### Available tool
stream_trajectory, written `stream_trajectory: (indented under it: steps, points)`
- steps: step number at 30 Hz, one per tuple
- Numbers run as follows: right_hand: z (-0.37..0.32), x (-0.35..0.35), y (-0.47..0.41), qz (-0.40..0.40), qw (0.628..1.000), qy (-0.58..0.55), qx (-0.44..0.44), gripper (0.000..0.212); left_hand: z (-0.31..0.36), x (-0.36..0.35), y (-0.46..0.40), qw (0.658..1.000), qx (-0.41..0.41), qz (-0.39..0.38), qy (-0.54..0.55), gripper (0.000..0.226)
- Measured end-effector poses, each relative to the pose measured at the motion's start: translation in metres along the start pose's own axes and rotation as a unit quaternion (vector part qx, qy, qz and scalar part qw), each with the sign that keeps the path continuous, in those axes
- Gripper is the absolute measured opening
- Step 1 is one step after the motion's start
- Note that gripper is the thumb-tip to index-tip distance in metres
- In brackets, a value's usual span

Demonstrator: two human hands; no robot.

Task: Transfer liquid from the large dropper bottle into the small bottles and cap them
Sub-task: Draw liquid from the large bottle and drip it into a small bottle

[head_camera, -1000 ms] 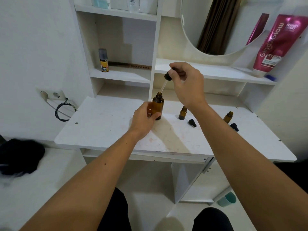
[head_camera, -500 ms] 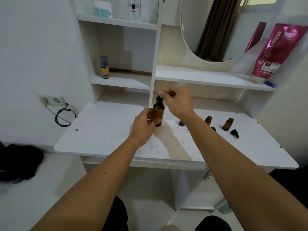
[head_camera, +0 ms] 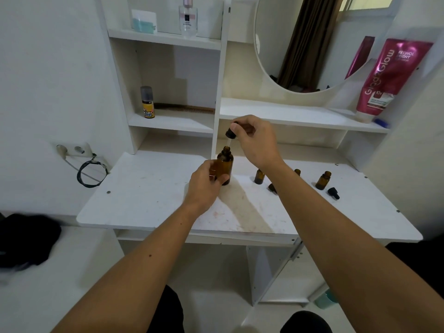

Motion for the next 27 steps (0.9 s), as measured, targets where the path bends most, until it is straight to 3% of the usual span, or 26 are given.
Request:
stream_trajectory:
  steps: [9, 13, 18, 22, 27]
  points:
    - [-0.015, 0.036, -0.010, 0.094, 0.995, -0.030, 0.028, 0.017, 0.001, 0.000, 0.007, 0.998, 0.003, 0.055, 0.006, 0.062]
    - [-0.008, 0.049, -0.003, 0.100, 0.994, -0.034, 0.020, 0.017, 0.005, 0.006, 0.022, 0.993, -0.009, 0.111, 0.026, 0.045]
    - [0.011, 0.067, 0.007, 0.089, 0.996, -0.010, 0.008, 0.017, 0.017, -0.015, 0.043, 0.997, -0.048, 0.013, 0.051, 0.033]
    - [0.027, 0.080, 0.015, 0.081, 0.997, 0.018, 0.002, 0.016, 0.027, -0.039, 0.043, 0.997, -0.065, -0.040, 0.029, 0.044]
    - [0.041, 0.093, 0.017, 0.094, 0.995, 0.042, -0.004, 0.018, 0.032, -0.061, 0.032, 0.997, -0.062, -0.048, -0.017, 0.062]
Point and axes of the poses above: each hand's wrist, its own y-axis away from the middle knuckle, its own x-axis out of the back of the hand, z = x × y, the point moved 2 cm from there along -y, towards the middle knuckle, and after that the axes turned 7 degrees about z, right-handed, at the moved point
